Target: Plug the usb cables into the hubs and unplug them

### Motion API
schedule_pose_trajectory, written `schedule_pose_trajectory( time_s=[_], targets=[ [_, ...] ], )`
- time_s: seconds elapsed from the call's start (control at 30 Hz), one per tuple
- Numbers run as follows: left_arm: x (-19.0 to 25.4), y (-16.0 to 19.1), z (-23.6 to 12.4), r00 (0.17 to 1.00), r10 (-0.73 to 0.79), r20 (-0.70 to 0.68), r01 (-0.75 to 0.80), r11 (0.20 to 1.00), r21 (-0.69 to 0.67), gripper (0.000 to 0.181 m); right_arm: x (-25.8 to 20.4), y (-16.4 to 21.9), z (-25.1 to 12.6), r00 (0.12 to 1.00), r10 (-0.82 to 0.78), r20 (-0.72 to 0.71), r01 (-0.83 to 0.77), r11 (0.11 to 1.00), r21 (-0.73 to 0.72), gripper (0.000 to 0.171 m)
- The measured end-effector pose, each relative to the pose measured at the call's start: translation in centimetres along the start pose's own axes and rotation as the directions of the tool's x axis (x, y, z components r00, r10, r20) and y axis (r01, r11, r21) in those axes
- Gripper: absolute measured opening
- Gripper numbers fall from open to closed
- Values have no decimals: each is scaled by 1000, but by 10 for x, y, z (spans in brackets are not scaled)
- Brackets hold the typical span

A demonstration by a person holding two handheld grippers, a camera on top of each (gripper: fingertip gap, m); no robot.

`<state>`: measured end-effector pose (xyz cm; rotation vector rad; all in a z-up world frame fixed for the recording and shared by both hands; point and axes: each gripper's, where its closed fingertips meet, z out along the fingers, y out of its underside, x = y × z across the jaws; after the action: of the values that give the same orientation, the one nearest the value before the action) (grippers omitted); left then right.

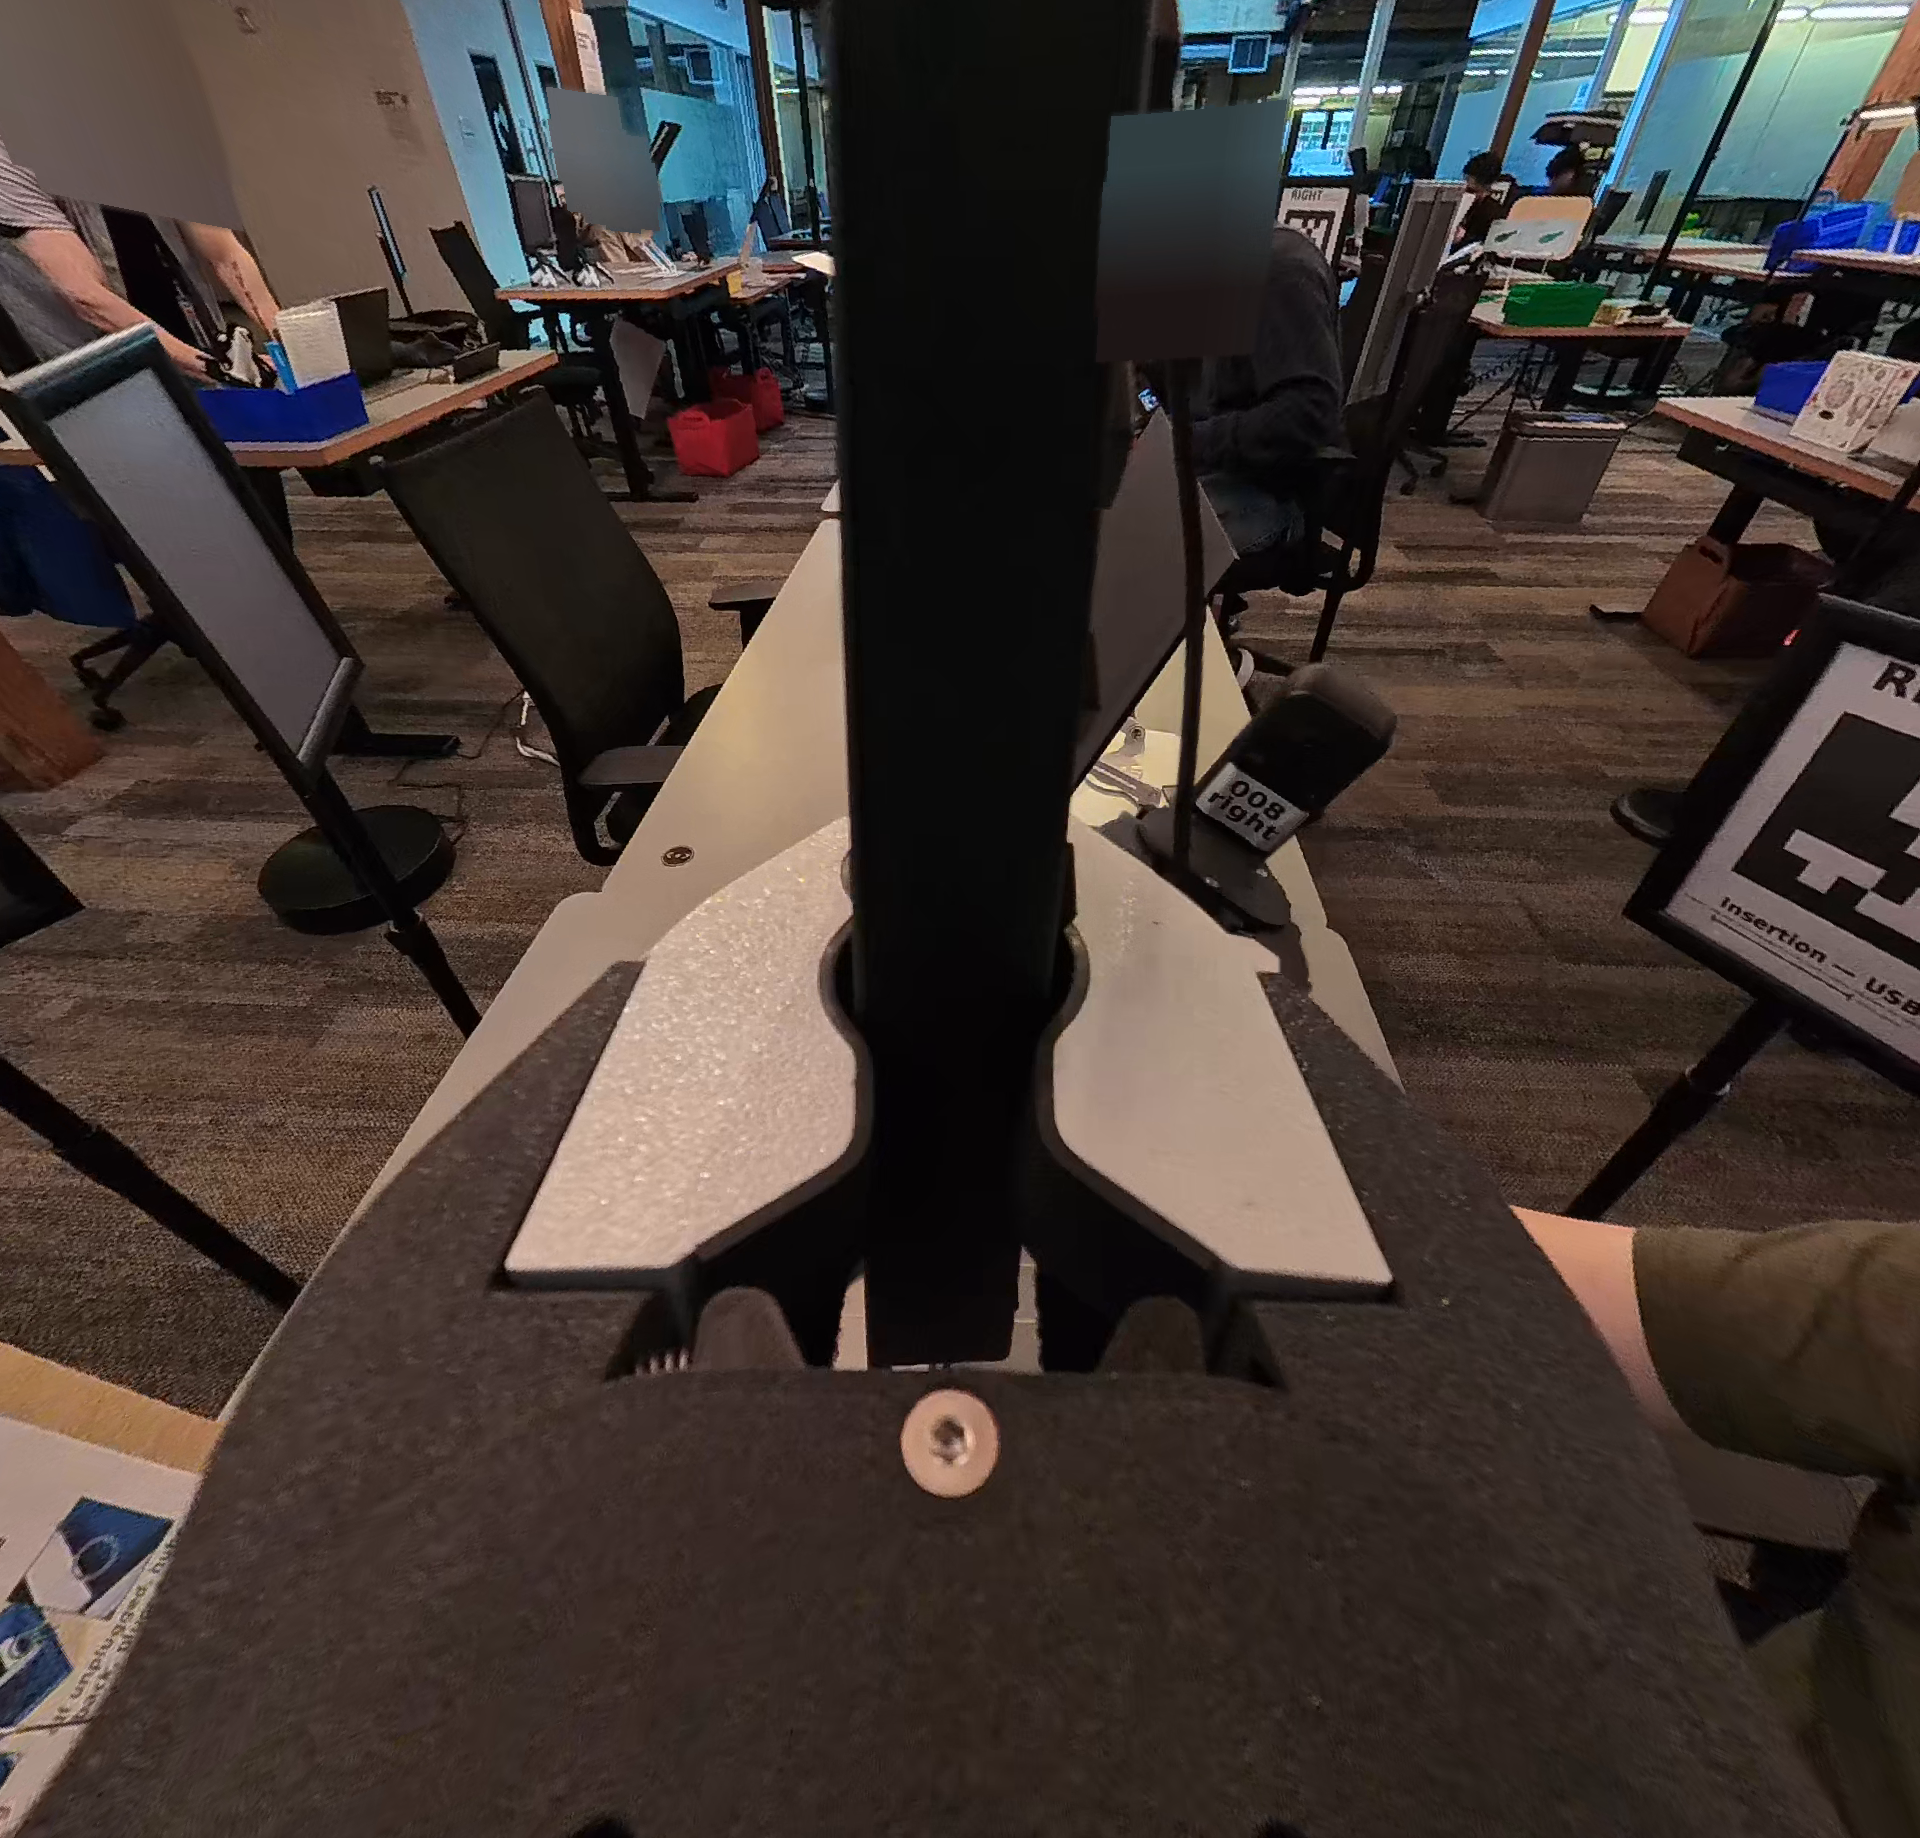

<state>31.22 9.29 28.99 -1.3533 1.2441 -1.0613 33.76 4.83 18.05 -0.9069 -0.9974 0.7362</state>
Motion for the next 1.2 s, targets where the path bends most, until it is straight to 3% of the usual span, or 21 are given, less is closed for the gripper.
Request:
schedule_pose_trajectory(
  time_s=[0.03,0.1,0.13,0.2,0.27,0.3,0.37,0.4,0.47,0.57,0.73,0.8,0.97,1.1,1.2],
  targets=[
    [0,1,1,1000,1,0,-1,1000,-4,27,2,3,0,1000,7,-4,-7,1000,-18,9],
    [-2,0,3,1000,7,6,-7,1000,-9,27,6,11,-3,1000,-15,-11,14,998,-60,5],
    [-4,0,4,1000,19,15,-18,1000,-9,27,22,16,-8,991,-68,-116,56,993,-104,5],
    [-12,-3,6,999,33,39,-32,999,-17,26,56,16,-25,898,-263,-354,200,958,-203,5],
    [-19,-4,11,998,32,49,-30,999,-33,26,72,7,-41,770,-414,-486,321,909,-266,5],
    [-21,-4,15,998,30,51,-28,999,-46,26,77,9,-46,732,-454,-508,341,890,-303,5],
    [-24,2,23,998,24,56,-20,997,-75,26,84,34,-50,744,-478,-466,295,862,-413,5],
    [-24,7,28,999,19,50,-14,996,-92,26,82,57,-49,803,-439,-402,230,852,-471,5],
    [-26,27,36,999,18,50,-11,988,-151,26,62,105,-47,945,-204,-254,32,833,-553,6],
    [-31,68,47,998,-9,59,23,969,-248,27,32,148,-47,985,115,-130,-171,768,-617,6],
    [-45,129,57,992,-100,77,120,938,-326,27,37,218,-76,976,97,-196,-218,502,-837,6],
    [-50,150,58,987,-133,94,157,930,-334,26,30,238,-82,974,132,-185,-225,434,-873,6],
    [-62,204,59,961,-246,125,274,898,-343,26,15,254,-89,953,245,-177,-266,405,-875,8],
    [-71,258,54,962,-216,169,273,826,-493,26,1,243,-94,923,340,-178,-322,435,-841,26],
    [-71,279,50,947,-263,183,321,772,-548,26,1,226,-107,906,363,-216,-371,439,-818,32]
  ],
)
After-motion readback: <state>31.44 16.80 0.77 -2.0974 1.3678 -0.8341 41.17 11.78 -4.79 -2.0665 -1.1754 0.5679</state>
